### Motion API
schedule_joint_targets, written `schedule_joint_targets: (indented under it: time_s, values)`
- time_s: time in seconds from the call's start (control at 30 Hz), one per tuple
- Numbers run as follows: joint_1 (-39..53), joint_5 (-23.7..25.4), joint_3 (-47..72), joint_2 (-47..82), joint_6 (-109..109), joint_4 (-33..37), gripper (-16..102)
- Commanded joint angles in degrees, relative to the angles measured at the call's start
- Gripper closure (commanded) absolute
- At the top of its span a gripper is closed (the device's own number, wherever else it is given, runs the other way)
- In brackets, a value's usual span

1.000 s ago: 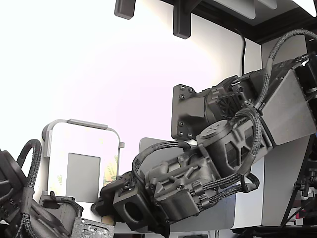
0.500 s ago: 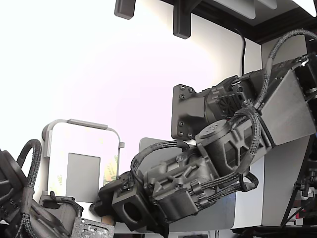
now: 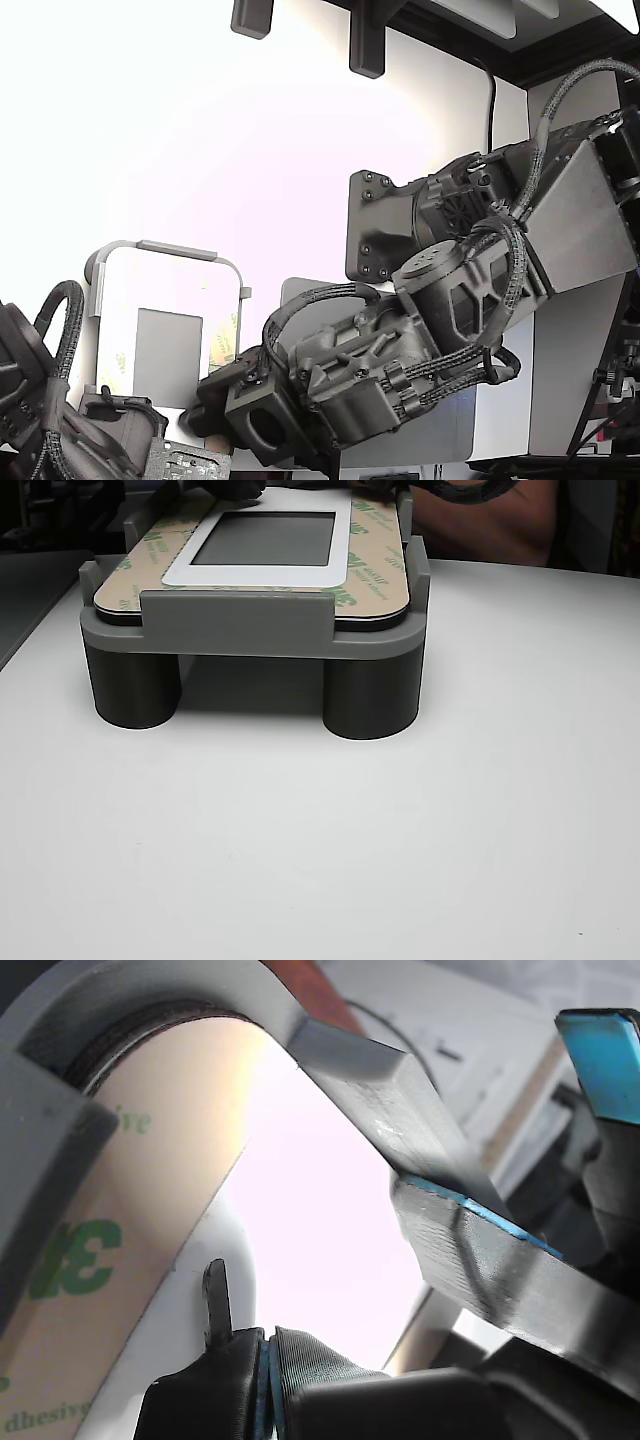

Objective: Peel off protective film from adhesive tape.

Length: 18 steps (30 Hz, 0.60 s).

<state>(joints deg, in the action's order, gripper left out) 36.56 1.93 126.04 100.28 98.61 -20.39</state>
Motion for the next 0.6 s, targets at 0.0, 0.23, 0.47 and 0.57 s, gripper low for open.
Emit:
schedule_joint_targets:
  time_s: [0.0, 0.23, 0.47, 0.57]
  values:
    - [-0.88, 0.0, -0.79, 1.23, 0.0, 0.62, 95]
    - [-0.79, 0.09, -0.18, 1.67, -0.26, 0.88, 95]
    - [-0.53, 0.35, 0.09, 2.11, -0.62, 0.7, 95]
    - [-0.44, 0.35, 0.18, 2.29, -0.88, 0.62, 95]
